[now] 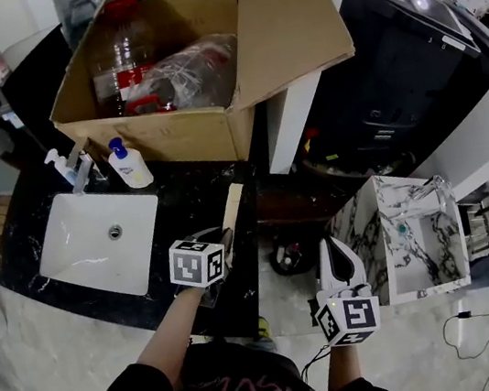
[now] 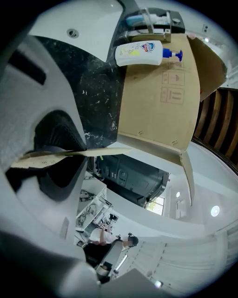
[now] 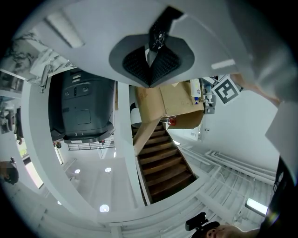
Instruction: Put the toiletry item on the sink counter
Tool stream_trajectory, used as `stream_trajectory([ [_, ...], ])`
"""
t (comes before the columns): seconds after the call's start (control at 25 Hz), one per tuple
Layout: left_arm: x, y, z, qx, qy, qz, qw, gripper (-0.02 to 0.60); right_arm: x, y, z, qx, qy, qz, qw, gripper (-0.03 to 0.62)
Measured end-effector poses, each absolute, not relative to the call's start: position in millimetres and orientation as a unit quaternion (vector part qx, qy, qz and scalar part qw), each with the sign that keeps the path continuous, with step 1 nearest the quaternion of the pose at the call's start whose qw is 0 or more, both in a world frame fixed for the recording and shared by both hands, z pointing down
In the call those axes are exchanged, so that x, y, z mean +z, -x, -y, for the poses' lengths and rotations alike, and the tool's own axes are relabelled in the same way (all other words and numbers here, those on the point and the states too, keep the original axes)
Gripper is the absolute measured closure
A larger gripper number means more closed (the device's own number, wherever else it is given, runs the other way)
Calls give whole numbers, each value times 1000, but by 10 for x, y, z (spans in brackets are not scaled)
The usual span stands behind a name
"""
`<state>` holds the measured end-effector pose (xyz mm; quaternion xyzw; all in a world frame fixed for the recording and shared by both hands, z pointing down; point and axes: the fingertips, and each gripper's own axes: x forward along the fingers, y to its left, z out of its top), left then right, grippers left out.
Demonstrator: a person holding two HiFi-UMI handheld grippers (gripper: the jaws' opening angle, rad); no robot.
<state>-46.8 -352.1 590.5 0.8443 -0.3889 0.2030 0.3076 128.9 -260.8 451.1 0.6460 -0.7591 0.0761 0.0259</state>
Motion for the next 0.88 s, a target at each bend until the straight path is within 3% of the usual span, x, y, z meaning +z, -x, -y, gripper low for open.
stream_trajectory([
  [0.52,6283,660,3529,230,-819,422,315,531,4551,-1291,2618,81,-641,762,31,585],
  [0.88,6367,669,3537,250,-819,416,307,476,4583,-1349,2574,85,-646,757,35,585],
])
